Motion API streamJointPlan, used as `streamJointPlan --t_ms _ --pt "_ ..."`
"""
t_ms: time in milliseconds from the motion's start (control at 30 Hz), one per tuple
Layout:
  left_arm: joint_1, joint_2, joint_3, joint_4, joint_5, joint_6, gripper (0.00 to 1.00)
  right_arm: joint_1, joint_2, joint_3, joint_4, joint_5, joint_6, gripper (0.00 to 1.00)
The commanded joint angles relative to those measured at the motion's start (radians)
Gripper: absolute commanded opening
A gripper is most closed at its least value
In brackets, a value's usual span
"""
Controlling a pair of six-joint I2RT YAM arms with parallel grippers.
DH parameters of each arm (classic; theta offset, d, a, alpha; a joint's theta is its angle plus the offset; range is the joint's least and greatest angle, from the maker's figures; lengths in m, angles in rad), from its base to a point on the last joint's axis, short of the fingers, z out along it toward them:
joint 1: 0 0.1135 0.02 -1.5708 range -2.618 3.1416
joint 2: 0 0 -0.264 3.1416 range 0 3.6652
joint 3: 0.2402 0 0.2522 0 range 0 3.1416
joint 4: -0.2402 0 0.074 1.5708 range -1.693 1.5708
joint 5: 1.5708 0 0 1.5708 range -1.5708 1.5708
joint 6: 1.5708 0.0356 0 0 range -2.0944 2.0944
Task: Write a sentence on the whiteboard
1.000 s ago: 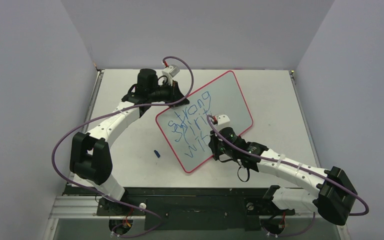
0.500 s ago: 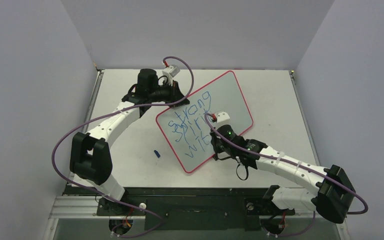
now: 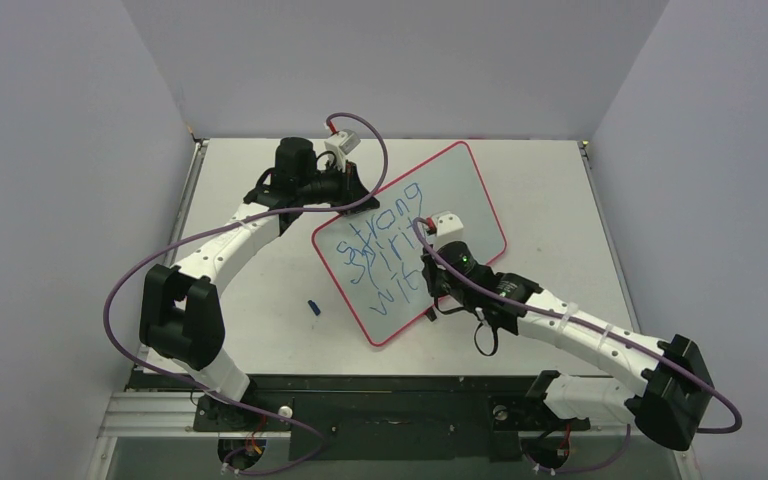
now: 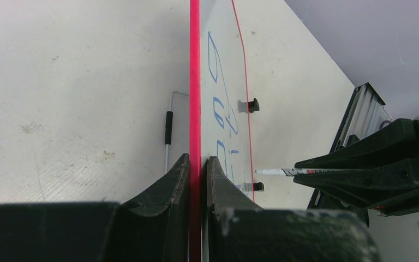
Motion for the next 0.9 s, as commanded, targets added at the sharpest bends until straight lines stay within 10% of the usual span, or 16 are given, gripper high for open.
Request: streamJointPlan --t_ms 0,867 --pt "-0.028 -0.029 -0.002 -0.007 -0.002 0.091 0.0 -0.018 -0.03 0.053 0.024 0.041 -0.012 0.0" --pt "-0.028 -0.029 -0.005 -0.008 0.0 0.091 0.0 -0.085 0.055 0.022 0.104 -0.012 0.015 0.0"
